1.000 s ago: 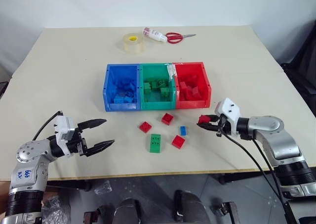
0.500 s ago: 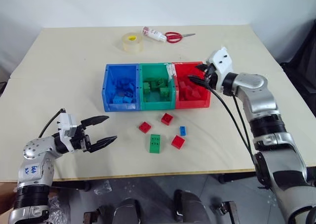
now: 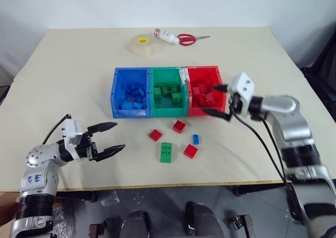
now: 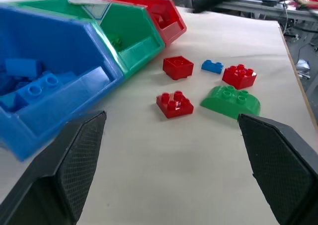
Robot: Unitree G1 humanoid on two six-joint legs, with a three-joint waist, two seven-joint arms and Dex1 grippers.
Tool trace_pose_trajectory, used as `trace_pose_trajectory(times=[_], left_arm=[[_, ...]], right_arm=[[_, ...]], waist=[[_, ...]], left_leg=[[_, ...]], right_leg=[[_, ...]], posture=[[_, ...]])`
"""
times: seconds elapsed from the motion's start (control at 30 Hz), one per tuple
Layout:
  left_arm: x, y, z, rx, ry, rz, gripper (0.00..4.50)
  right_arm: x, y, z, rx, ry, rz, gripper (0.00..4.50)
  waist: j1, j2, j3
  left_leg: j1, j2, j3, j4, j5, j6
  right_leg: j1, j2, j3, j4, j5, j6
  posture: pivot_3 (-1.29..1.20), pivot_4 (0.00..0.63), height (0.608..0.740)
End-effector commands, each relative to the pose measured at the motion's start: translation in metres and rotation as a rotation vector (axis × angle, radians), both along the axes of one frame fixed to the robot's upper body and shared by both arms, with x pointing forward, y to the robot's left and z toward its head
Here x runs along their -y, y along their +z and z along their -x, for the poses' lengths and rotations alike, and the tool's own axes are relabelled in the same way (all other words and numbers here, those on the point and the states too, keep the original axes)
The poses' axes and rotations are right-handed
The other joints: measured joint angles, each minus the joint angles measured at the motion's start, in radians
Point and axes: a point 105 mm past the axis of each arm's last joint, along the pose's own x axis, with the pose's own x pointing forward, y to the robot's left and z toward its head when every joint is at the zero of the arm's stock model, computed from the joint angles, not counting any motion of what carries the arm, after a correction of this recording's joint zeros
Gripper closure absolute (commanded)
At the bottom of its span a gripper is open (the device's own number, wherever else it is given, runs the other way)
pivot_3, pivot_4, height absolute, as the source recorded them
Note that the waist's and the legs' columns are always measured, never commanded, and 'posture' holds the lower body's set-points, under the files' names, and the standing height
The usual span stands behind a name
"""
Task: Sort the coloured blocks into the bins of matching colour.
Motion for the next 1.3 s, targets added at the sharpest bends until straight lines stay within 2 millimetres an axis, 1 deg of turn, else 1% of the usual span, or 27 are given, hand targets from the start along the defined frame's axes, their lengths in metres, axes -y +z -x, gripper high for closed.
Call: trace_pose_trajectory(times=[0.03,0.13,0.2,0.23,0.3,0.4,0.47,0.57,0.63,0.7,0.8,0.87,0.93,1.0,1.03,1.13,1.17,1.2,1.3], left_arm=[[-0.003,0.003,0.002,0.023,-0.018,-0.016,0.00],[-0.006,0.001,0.006,0.007,-0.033,-0.019,0.00],[-0.008,0.000,0.006,0.005,-0.033,-0.026,0.00],[-0.009,0.000,0.005,0.004,-0.033,-0.026,0.00],[-0.010,0.000,0.004,0.008,-0.032,-0.022,0.00],[-0.009,0.002,0.002,0.015,-0.035,-0.018,0.00],[-0.006,0.002,0.001,0.020,-0.038,-0.015,0.00],[-0.004,0.004,-0.001,0.029,-0.038,-0.012,0.00],[-0.003,0.005,-0.001,0.036,-0.039,-0.010,0.00],[0.000,0.006,0.000,0.046,-0.036,-0.005,0.00],[0.001,0.006,0.002,0.053,-0.031,-0.001,0.00],[0.001,0.005,0.006,0.056,-0.020,0.004,0.00],[0.001,0.005,0.008,0.058,-0.010,0.008,0.00],[0.002,0.004,0.010,0.058,-0.002,0.010,0.00],[0.002,0.004,0.011,0.057,0.002,0.011,0.00],[0.001,0.003,0.013,0.058,0.015,0.015,0.00],[0.001,0.003,0.014,0.057,0.018,0.015,0.00],[0.001,0.002,0.014,0.057,0.020,0.016,0.00],[0.001,0.002,0.015,0.056,0.025,0.018,0.00]], right_arm=[[0.013,0.017,0.037,0.003,0.046,0.003,0.01],[0.042,-0.001,0.068,-0.095,-0.015,0.067,0.01],[0.057,-0.007,0.083,-0.141,-0.061,0.105,0.01],[0.061,-0.008,0.088,-0.154,-0.076,0.117,0.01],[0.065,-0.009,0.095,-0.174,-0.094,0.130,0.01],[0.061,-0.009,0.098,-0.170,-0.085,0.132,0.01],[0.045,-0.012,0.097,-0.174,-0.033,0.138,0.01],[0.011,-0.021,0.092,-0.188,0.067,0.138,0.01],[-0.003,-0.025,0.090,-0.202,0.113,0.142,0.01],[-0.024,-0.034,0.081,-0.209,0.160,0.142,0.01],[-0.040,-0.043,0.065,-0.191,0.173,0.175,0.01],[-0.054,-0.050,0.055,-0.176,0.202,0.199,0.01],[-0.066,-0.055,0.052,-0.177,0.240,0.212,0.01],[-0.072,-0.060,0.050,-0.185,0.263,0.219,0.01],[-0.073,-0.066,0.050,-0.199,0.272,0.239,0.01],[-0.078,-0.073,0.051,-0.210,0.300,0.258,0.59],[-0.079,-0.073,0.051,-0.208,0.306,0.254,0.89],[-0.080,-0.072,0.051,-0.206,0.310,0.251,1.32],[-0.083,-0.068,0.050,-0.192,0.315,0.235,2.35]], waist=[[-0.001,0.000,0.000],[-0.001,0.000,0.000],[-0.001,0.000,0.000],[-0.003,-0.001,0.000],[-0.005,-0.001,0.000],[-0.005,-0.001,0.000],[-0.004,-0.001,0.000],[-0.005,-0.001,-0.001],[-0.003,-0.001,-0.001],[-0.003,-0.001,-0.001],[-0.003,-0.001,-0.001],[-0.003,-0.001,-0.001],[-0.004,-0.001,-0.001],[-0.002,-0.001,-0.001],[-0.001,-0.001,-0.001],[-0.003,-0.001,-0.001],[-0.002,-0.002,-0.001],[-0.003,-0.001,-0.001],[-0.003,-0.001,-0.001]], left_leg=[[0.000,0.000,0.000,0.000,0.000,0.000],[0.001,0.000,-0.001,0.000,0.000,0.000],[0.001,0.000,-0.001,0.000,0.000,0.000],[0.001,0.000,0.000,0.000,0.000,0.000],[0.002,0.000,0.000,0.001,0.000,0.000],[0.003,0.000,0.000,0.001,0.000,0.000],[0.003,0.000,0.000,0.001,0.000,0.000],[0.003,0.000,0.000,0.001,0.000,0.000],[0.003,0.000,0.000,0.001,0.000,0.000],[0.002,0.000,0.000,0.000,0.000,0.000],[0.001,0.000,0.000,0.001,0.000,0.000],[0.001,0.000,0.000,0.001,0.000,0.000],[0.001,0.000,0.000,0.001,0.000,0.000],[0.001,0.000,0.000,0.001,0.000,0.000],[0.001,0.000,0.000,0.001,0.000,0.000],[0.001,0.000,0.000,0.001,0.000,0.000],[0.001,0.000,0.000,0.001,0.000,0.000],[0.001,0.000,0.000,0.001,0.000,0.000],[0.001,0.000,0.000,0.001,0.000,0.000]], right_leg=[[0.000,0.000,0.000,0.000,0.000,0.000],[0.000,0.000,0.000,0.000,0.000,0.000],[0.000,0.000,0.000,0.000,0.000,0.000],[0.001,0.000,0.000,0.000,0.000,0.000],[0.001,0.000,0.001,-0.001,0.000,0.000],[0.001,0.000,0.001,-0.001,0.000,-0.001],[0.001,0.000,0.001,-0.001,0.000,-0.001],[0.001,0.000,0.001,-0.001,0.000,-0.001],[0.000,0.000,0.001,-0.001,-0.001,-0.001],[0.000,0.000,0.000,0.000,-0.001,-0.001],[0.000,0.000,0.000,0.001,0.000,-0.001],[0.000,0.000,0.000,0.001,0.000,-0.001],[0.000,0.000,0.000,0.001,0.000,-0.001],[0.000,0.000,-0.001,0.002,0.000,-0.001],[0.000,0.000,-0.001,0.002,0.000,-0.001],[0.000,0.000,-0.001,0.001,0.000,-0.001],[0.000,0.000,-0.001,0.001,0.000,-0.001],[0.000,0.000,-0.001,0.001,0.000,-0.001],[0.000,0.000,-0.001,0.002,0.000,-0.001]], posture=[[0.00,0.150,0.740],[0.00,0.150,0.740],[0.00,0.150,0.740],[0.00,0.150,0.740],[0.00,0.150,0.740],[0.00,0.150,0.740],[0.00,0.150,0.740],[0.00,0.150,0.740],[0.00,0.150,0.740],[0.00,0.150,0.740],[0.00,0.150,0.740],[0.00,0.150,0.740],[0.00,0.150,0.740],[0.00,0.150,0.740],[0.00,0.150,0.740],[0.00,0.150,0.740],[0.00,0.150,0.740],[0.00,0.150,0.740],[0.00,0.150,0.740]])
